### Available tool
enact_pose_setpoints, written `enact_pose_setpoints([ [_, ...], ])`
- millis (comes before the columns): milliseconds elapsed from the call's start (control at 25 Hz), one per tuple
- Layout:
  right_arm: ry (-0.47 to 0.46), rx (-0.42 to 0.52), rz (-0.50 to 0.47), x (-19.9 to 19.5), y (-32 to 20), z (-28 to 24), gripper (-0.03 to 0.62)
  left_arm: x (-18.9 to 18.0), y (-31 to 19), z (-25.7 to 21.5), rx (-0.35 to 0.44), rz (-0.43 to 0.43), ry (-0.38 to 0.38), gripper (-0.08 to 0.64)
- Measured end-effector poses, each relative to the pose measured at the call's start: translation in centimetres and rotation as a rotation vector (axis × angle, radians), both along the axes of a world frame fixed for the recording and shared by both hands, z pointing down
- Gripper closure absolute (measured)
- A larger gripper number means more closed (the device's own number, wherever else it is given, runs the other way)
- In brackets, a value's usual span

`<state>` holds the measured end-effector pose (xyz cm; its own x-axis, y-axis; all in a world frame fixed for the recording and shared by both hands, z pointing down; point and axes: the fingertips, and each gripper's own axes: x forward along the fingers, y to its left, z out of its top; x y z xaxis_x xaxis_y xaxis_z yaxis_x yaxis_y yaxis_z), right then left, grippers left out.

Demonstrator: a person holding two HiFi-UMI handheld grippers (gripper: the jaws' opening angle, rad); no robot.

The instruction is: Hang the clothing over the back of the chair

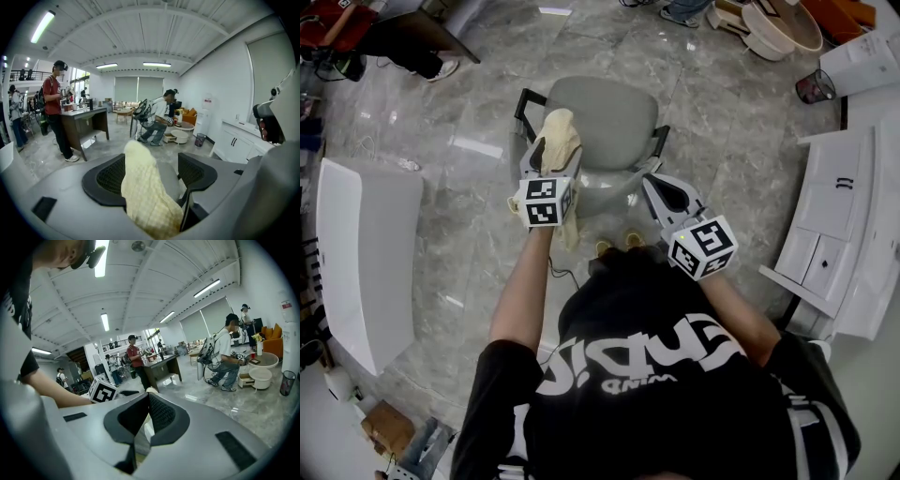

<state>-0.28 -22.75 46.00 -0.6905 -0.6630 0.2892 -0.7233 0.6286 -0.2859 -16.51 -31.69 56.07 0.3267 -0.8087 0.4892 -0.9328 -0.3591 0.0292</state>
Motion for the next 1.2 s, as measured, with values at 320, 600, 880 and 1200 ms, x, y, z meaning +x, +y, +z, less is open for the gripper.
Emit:
enact_pose_setpoints([
  [320,0.005,-0.002,0.006,0.7,0.4,0.2,0.579,0.6,0.3,0.5,-0.017,0.014,0.000,0.210],
  [600,-0.001,0.007,0.003,1.0,0.8,0.0,0.578,0.7,0.7,-0.6,-0.007,0.011,-0.005,0.210],
  [880,-0.007,0.025,-0.008,1.4,1.2,-0.6,0.578,0.6,1.8,-4.9,0.064,-0.019,0.041,0.385],
  [1200,-0.012,0.060,-0.032,1.6,2.5,-1.4,0.578,-0.4,5.2,-9.6,0.125,-0.095,0.137,0.545],
])
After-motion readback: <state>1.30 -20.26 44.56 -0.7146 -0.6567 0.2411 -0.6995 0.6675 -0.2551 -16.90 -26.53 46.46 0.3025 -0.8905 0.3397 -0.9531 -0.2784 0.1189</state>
